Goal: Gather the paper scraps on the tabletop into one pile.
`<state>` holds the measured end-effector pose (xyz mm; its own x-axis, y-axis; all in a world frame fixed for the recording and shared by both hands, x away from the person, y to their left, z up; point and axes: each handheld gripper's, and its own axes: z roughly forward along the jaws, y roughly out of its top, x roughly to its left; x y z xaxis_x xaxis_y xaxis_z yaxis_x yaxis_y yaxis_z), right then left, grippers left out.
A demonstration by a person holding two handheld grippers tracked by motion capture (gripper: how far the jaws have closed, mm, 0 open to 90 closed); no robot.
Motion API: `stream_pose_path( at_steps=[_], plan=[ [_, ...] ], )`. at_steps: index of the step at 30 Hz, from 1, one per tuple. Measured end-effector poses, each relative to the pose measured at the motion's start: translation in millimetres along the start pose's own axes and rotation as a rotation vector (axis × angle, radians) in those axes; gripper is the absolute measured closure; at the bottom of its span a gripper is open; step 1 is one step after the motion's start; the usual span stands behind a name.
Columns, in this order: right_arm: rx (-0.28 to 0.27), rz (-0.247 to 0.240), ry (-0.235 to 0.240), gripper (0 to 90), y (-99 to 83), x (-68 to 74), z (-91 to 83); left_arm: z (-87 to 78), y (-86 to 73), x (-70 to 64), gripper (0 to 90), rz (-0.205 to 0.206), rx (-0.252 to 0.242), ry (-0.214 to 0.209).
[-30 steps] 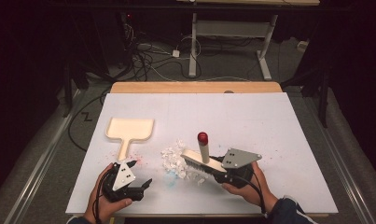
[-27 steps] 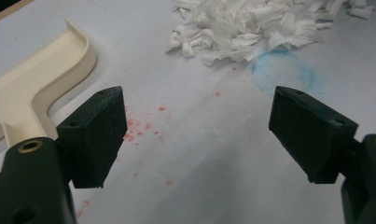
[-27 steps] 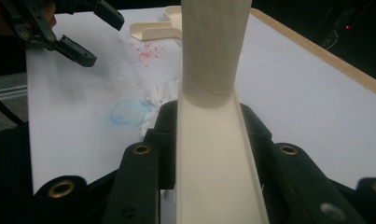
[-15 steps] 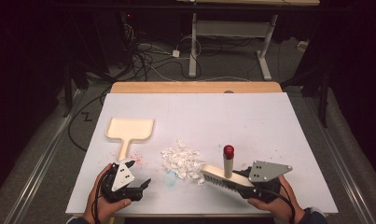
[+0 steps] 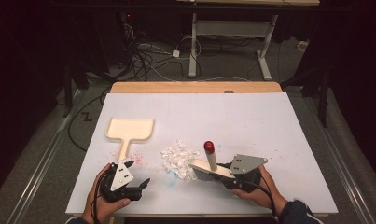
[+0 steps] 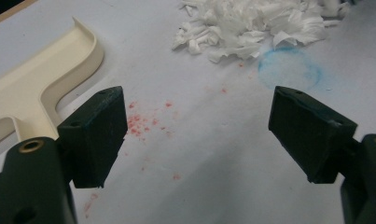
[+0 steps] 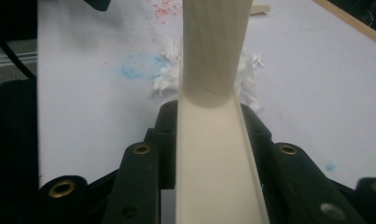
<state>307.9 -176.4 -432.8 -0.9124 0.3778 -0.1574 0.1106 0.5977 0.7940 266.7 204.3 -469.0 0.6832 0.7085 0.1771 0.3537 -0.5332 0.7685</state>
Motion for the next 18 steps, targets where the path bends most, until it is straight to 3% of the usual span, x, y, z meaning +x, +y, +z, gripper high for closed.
stream_pose_path(
  at_steps=[4, 8, 18],
  plan=[
    [-0.015, -0.008, -0.005, 68.1, 11.7, -6.7, 17.9, -0.5, 0.0, -0.5, 18.6, 0.0, -0.001, 0.0],
    [-0.052, 0.008, -0.021, 68.1, 21.2, -12.2, 23.4, -0.4, -0.2, 0.6, 18.6, 0.009, -0.008, 0.006],
    [-0.131, 0.047, -0.06, 67.9, 34.3, -20.6, -6.7, -1.7, 0.2, 1.0, 18.6, 0.005, -0.014, 0.013]
  ],
)
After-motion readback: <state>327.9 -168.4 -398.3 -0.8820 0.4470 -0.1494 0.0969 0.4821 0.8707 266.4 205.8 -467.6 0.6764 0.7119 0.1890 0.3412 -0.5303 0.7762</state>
